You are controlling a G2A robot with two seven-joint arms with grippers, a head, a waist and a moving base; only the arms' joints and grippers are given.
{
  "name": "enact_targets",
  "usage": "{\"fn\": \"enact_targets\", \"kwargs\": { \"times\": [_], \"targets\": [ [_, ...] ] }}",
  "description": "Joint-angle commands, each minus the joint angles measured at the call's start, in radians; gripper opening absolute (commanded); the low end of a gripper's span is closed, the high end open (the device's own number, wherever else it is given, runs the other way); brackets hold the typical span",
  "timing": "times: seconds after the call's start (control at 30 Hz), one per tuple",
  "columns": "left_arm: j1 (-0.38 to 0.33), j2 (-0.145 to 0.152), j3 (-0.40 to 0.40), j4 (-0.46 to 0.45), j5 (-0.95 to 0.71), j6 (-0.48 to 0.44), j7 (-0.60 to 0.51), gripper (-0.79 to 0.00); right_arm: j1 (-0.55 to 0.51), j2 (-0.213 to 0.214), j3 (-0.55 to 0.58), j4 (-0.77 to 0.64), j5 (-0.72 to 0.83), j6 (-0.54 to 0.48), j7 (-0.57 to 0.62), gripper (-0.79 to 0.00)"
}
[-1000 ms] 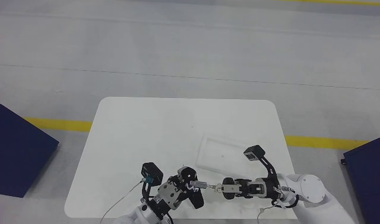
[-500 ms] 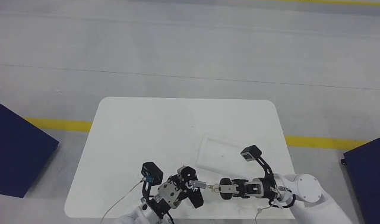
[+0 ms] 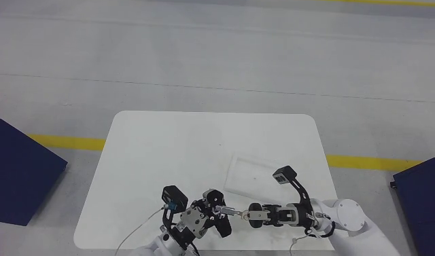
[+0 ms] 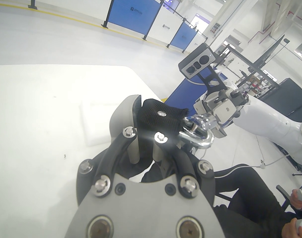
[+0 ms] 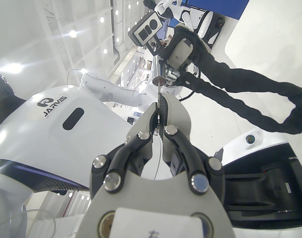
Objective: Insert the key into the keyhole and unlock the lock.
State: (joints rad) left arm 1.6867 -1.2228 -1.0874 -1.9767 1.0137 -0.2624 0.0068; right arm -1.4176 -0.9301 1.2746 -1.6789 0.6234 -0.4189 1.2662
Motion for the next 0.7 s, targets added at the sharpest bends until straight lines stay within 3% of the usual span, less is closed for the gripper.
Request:
{"fn": "enact_targets", "kwargs": {
  "times": [0.0,0.67],
  "targets": [
    [0.003,0.0,0.005,-0.003,0.024,0.014,0.007,-0.785,0.002,-0.001,-0.001,0.001,0.004,0.004,0.0,-0.785],
    [0.011,-0.003,0.041,-0.009,0.192,0.119,0.057,-0.785,0.027,-0.008,-0.031,0.017,-0.011,0.071,-0.016,-0.785]
  ]
}}
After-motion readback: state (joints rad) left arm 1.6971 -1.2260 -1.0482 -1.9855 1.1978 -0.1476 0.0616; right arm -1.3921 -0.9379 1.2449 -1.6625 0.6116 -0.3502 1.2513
